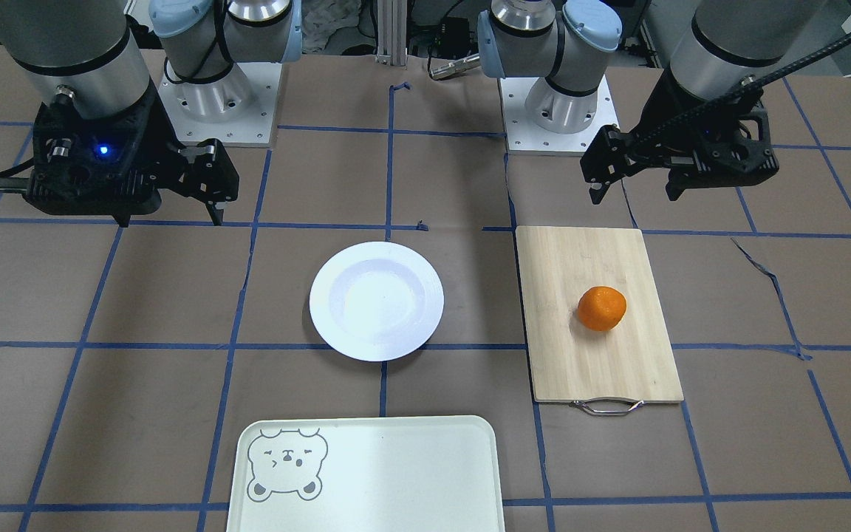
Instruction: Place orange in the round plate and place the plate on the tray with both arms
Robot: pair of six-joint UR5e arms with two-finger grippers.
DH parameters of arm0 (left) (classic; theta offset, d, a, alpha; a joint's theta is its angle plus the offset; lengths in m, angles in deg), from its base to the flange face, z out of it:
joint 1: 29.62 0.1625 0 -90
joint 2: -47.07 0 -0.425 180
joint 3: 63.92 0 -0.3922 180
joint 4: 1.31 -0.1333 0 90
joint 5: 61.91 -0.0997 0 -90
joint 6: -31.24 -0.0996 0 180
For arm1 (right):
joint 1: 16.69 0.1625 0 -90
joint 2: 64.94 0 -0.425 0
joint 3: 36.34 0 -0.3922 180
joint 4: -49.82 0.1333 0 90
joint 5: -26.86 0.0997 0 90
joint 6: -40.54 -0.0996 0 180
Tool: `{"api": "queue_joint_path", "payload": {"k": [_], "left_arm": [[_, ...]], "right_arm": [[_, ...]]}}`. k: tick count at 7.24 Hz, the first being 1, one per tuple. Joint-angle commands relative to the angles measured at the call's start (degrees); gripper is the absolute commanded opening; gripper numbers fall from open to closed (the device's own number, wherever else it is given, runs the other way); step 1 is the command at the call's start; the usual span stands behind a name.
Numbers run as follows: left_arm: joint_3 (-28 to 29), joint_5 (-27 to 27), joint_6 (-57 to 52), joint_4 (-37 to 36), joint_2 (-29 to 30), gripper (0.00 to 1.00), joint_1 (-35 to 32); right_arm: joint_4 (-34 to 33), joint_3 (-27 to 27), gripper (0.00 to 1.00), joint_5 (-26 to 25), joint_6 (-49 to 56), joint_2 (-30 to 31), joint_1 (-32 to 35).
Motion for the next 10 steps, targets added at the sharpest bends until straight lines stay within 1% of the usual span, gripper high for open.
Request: {"api": "queue_joint_path", "payload": {"k": [1, 10], "left_arm": [[0.00, 0.00, 0.00, 0.06, -0.13, 1.00, -0.05], [0.09, 0.00, 0.00, -0.38, -0.57, 1.00, -0.14]], "right_arm": [[-0.20, -0.15, 1.00, 0.35, -0.95, 0.09, 0.14], [-0.47, -0.33, 1.00, 0.26, -0.34, -0.09, -0.73]]}}
